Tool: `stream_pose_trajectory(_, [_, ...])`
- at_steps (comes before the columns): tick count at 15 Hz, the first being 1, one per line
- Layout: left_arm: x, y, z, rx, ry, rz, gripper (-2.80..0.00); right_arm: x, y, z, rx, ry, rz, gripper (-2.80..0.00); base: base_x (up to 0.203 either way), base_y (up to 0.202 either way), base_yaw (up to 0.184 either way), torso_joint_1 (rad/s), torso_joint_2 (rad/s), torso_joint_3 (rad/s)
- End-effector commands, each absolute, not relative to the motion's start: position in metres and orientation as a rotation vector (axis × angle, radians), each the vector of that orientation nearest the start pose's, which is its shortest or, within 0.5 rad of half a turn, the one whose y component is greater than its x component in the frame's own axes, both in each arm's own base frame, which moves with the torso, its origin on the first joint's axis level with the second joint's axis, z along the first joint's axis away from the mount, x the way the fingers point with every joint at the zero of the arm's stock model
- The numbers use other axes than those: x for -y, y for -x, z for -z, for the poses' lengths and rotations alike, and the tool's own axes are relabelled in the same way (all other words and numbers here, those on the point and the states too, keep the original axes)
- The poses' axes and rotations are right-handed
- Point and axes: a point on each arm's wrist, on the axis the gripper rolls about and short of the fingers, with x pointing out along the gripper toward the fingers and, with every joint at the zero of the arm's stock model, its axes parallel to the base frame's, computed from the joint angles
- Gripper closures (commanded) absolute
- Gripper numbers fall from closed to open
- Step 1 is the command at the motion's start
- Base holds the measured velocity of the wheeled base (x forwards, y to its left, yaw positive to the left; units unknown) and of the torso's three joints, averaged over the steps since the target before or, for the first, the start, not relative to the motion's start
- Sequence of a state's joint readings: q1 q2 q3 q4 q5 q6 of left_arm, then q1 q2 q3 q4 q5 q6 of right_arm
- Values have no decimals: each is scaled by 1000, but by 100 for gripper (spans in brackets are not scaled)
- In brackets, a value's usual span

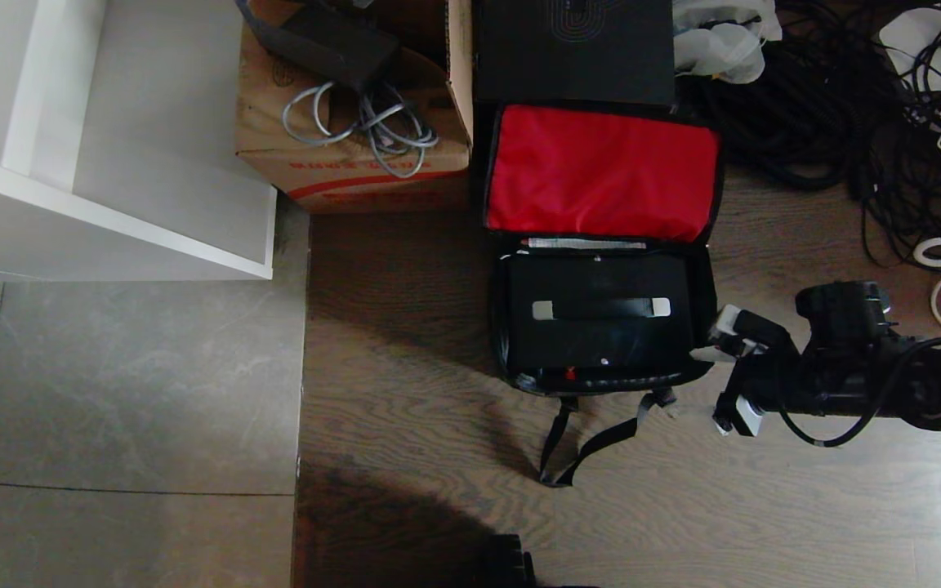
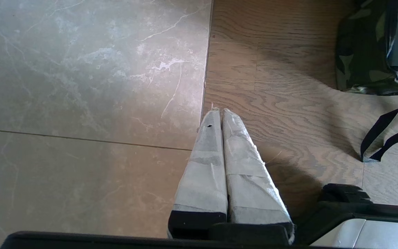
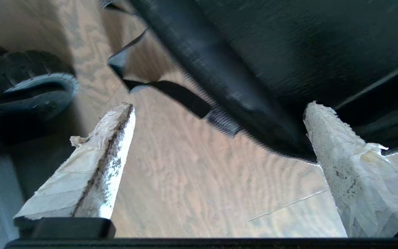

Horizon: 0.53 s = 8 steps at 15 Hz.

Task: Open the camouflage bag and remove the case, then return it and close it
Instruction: Grip the handle

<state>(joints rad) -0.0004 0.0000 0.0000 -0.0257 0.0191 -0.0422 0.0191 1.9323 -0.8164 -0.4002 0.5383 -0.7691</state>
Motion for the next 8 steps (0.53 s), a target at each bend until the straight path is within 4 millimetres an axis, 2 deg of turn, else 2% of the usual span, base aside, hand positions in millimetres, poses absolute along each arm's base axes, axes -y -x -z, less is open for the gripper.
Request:
stream_pose_trajectory(1, [0,22,-76,17,43,-18,0,-20,-321,-85,-476,527,-785,-280,0,0,0,0,0,0])
stream_pose_trajectory(8, [0,22,-76,18,43,-18,0,-25,-325,-73,-491,528,-809,-280,0,0,0,0,0,0])
